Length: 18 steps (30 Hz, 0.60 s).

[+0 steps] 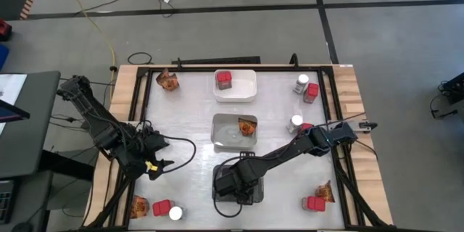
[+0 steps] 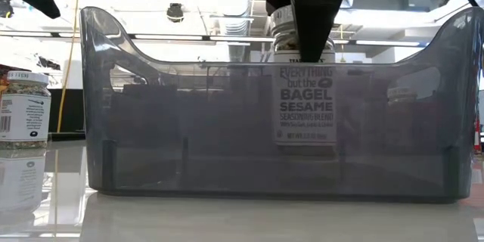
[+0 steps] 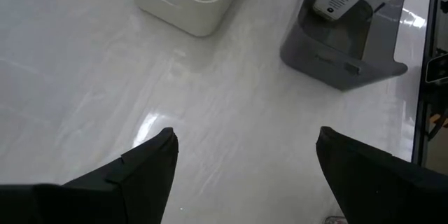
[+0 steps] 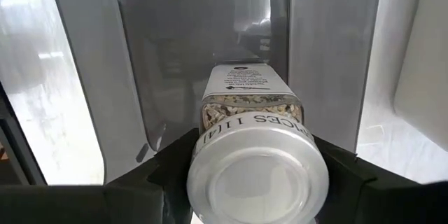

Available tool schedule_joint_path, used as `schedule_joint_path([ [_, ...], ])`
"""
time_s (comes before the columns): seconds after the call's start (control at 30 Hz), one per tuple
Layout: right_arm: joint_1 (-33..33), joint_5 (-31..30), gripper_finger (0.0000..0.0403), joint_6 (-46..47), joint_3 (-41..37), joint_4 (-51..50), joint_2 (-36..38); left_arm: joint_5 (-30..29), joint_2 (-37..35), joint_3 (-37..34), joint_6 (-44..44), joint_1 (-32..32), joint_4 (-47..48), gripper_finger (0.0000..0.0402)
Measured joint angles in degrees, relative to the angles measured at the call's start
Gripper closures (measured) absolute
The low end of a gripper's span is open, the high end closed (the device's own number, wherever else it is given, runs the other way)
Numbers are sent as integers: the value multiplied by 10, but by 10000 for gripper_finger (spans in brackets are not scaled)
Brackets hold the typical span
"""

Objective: Sort spices by type
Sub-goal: Put the white seasoning bottle into the black bin

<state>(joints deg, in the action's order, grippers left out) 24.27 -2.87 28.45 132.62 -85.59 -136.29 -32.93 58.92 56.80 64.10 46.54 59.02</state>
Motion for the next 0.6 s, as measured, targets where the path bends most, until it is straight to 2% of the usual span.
schedule_joint_path([
  [0.6, -4, -22, 158, 11, 0, -14, 0, 0, 0, 0, 0, 0, 6, 77],
])
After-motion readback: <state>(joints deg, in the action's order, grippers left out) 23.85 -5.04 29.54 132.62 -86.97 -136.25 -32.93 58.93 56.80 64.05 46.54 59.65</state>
